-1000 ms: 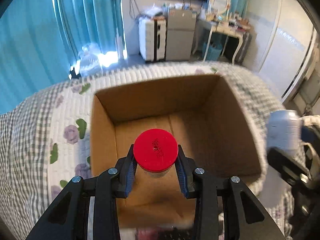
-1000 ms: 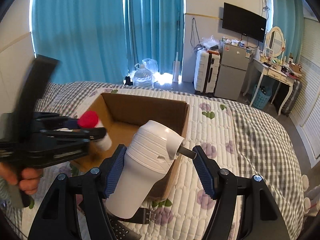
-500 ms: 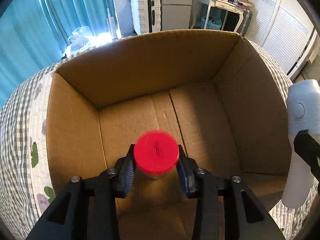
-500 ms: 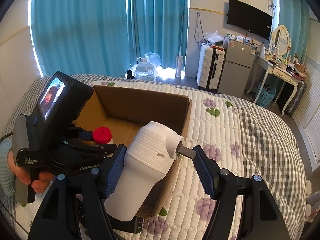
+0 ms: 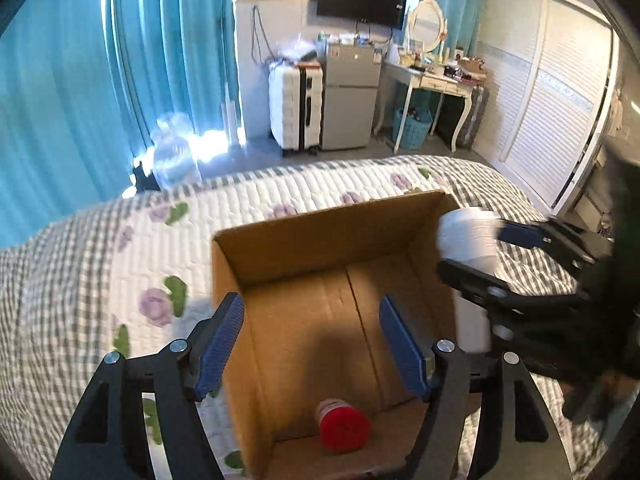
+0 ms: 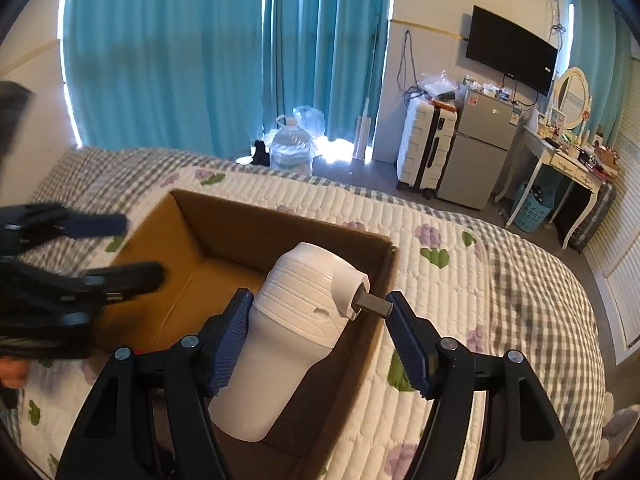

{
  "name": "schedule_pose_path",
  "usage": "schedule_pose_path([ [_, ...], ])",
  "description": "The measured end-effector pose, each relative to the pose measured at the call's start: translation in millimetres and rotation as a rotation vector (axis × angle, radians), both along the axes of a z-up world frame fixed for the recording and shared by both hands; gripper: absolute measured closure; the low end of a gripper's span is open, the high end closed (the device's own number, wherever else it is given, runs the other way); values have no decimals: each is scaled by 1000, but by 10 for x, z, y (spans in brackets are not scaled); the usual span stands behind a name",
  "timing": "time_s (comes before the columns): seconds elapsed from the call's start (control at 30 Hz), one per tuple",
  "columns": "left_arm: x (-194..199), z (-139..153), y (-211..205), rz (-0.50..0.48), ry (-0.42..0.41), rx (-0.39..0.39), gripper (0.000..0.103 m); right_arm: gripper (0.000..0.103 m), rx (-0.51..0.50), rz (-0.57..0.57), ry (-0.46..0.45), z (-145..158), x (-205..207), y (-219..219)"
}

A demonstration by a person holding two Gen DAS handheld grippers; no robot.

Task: Organize rigid objects
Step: 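Drop the red-capped bottle into the box with the left tool while the right carries the dryer over, then lower the white dryer into the box and open the right tool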

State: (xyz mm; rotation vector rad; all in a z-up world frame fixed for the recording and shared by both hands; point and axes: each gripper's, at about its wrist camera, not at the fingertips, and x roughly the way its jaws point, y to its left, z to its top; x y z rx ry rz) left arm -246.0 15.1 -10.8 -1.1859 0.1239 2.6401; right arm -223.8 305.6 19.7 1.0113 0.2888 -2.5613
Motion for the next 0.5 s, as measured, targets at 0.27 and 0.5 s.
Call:
schedule_pose_path([
  [0.27,130,-66,-37,13,32,-18,30,28,4,-1,-26,-157,-59,-125],
  [0.5,489,207,-145,26,94,-2,30,20,-9,0,35,106,239,-65],
])
